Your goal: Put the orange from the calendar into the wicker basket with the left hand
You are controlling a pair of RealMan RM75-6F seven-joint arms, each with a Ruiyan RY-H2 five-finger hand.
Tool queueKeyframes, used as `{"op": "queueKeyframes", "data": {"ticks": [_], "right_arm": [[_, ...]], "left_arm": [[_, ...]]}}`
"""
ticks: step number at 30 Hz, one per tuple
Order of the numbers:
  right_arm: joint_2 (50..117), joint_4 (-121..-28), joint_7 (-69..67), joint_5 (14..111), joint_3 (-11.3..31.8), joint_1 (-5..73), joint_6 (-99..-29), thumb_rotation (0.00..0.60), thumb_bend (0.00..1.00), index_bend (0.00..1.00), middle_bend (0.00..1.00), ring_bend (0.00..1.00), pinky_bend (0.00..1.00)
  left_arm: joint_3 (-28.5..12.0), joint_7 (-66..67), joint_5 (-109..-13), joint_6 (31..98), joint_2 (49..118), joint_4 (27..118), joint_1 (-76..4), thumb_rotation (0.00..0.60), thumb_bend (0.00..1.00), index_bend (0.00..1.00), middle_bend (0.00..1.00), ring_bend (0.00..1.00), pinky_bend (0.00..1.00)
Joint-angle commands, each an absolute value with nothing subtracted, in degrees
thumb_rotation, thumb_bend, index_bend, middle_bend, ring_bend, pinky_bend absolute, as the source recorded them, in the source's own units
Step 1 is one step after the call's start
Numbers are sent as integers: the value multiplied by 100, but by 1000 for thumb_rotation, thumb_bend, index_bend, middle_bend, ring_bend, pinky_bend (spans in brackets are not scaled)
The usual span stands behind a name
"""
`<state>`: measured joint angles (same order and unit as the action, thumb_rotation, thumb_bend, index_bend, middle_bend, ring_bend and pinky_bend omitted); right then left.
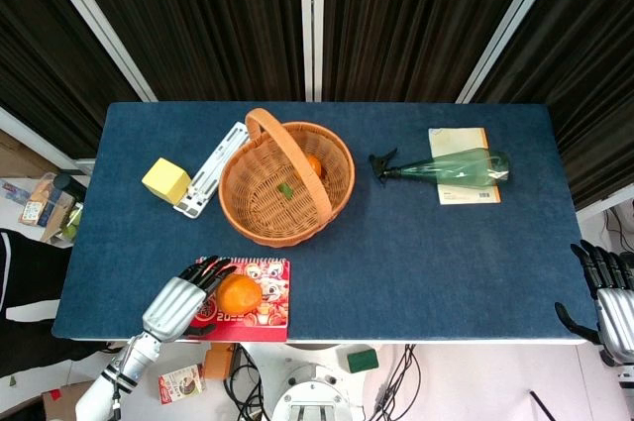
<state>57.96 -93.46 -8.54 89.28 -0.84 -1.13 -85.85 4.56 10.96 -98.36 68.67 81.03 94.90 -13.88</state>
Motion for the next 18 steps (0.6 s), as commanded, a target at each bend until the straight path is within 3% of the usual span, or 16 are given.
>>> {"op": "queueKeyframes", "data": {"ticks": [1,10,18], "right_arm": [[5789,-9354,-858,8933,-87,-117,-8592,600,325,0,0,0,0],[5776,-9334,-912,8922,-78,-134,-8624,600,327,0,0,0,0],[5777,-9351,-876,8901,-73,-128,-8602,600,326,0,0,0,0]], "left_arm": [[421,1090,-9740,6712,8206,9433,-1505,600,109,83,63,33,194],[381,1082,-9551,6465,8297,9399,-1739,600,109,87,65,37,196],[329,936,-9365,6269,8475,9258,-1936,600,153,175,160,115,274]]}}
